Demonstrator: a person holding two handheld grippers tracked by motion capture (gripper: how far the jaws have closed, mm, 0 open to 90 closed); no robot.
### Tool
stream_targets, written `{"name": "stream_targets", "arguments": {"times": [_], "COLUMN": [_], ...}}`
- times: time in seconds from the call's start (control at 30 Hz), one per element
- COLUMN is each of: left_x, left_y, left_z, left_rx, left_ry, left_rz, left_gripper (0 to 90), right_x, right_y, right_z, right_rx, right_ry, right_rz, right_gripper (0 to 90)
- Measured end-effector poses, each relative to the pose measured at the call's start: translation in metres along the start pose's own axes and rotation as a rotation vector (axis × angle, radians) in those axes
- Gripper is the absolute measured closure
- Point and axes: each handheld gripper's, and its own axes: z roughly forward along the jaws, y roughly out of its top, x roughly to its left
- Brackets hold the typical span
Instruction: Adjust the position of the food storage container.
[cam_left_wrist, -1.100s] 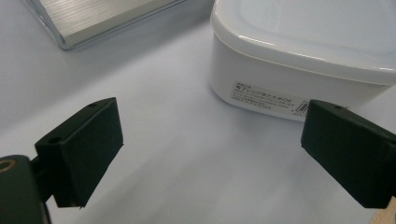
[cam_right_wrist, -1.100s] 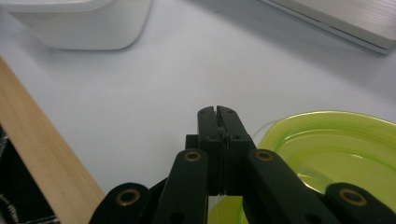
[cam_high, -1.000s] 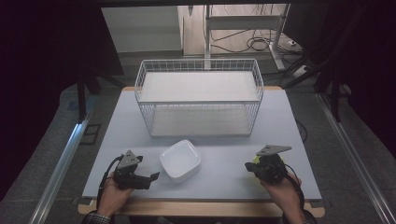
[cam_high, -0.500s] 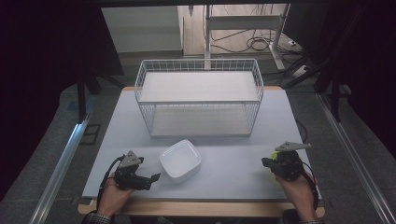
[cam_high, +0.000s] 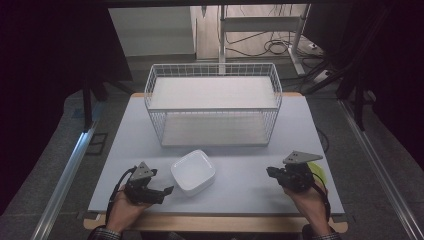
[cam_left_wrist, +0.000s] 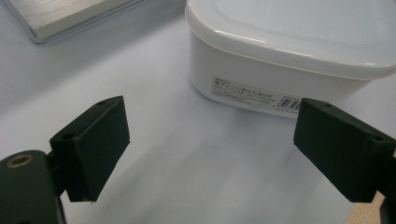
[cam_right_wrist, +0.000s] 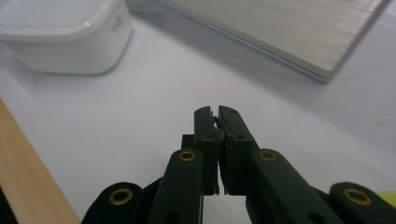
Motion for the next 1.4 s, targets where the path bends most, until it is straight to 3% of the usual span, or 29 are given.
{"name": "stream_targets", "arguments": {"times": [0.17,0.2,0.23,0.4,0.43,0.47,0.57,0.67,1.03,1.1,1.2,1.4], "left_x": [-0.001,-0.001,-0.002,-0.003,-0.002,-0.003,-0.004,-0.004,-0.006,-0.006,-0.007,-0.009], "left_y": [0.001,0.001,0.002,0.005,0.006,0.007,0.01,0.013,0.033,0.038,0.042,0.049], "left_z": [0.0,0.0,0.001,0.006,0.009,0.011,0.017,0.024,0.049,0.055,0.06,0.069], "left_rx": [0.0,0.003,0.013,0.043,0.051,0.054,0.076,0.083,0.077,0.069,0.063,0.029], "left_ry": [0.002,-0.001,-0.006,-0.005,-0.017,-0.022,-0.019,-0.013,-0.005,-0.014,-0.026,-0.087], "left_rz": [-0.006,-0.012,-0.027,-0.052,-0.058,-0.059,-0.06,-0.07,-0.063,-0.057,-0.059,-0.071], "left_gripper": [19.3,19.3,28.6,53.2,53.2,61.5,69.0,74.9,85.3,87.1,88.8,89.6], "right_x": [0.008,0.008,0.013,0.018,0.019,0.023,0.026,0.027,0.026,0.027,0.03,0.032], "right_y": [0.011,0.011,0.017,0.024,0.026,0.03,0.033,0.034,0.038,0.039,0.038,0.035], "right_z": [0.012,0.012,0.02,0.035,0.038,0.044,0.051,0.059,0.082,0.089,0.094,0.1], "right_rx": [-0.01,-0.01,0.004,0.019,0.022,0.038,0.047,0.047,0.025,0.02,0.036,0.057], "right_ry": [0.06,0.06,0.051,0.037,0.022,0.005,0.007,0.011,0.084,0.106,0.105,0.106], "right_rz": [0.001,0.001,-0.015,-0.024,-0.029,-0.056,-0.081,-0.075,-0.016,0.005,0.001,0.002], "right_gripper": [88.4,88.4,88.4,88.0,88.2,88.3,88.1,88.1,89.3,89.4,89.4,89.4]}}
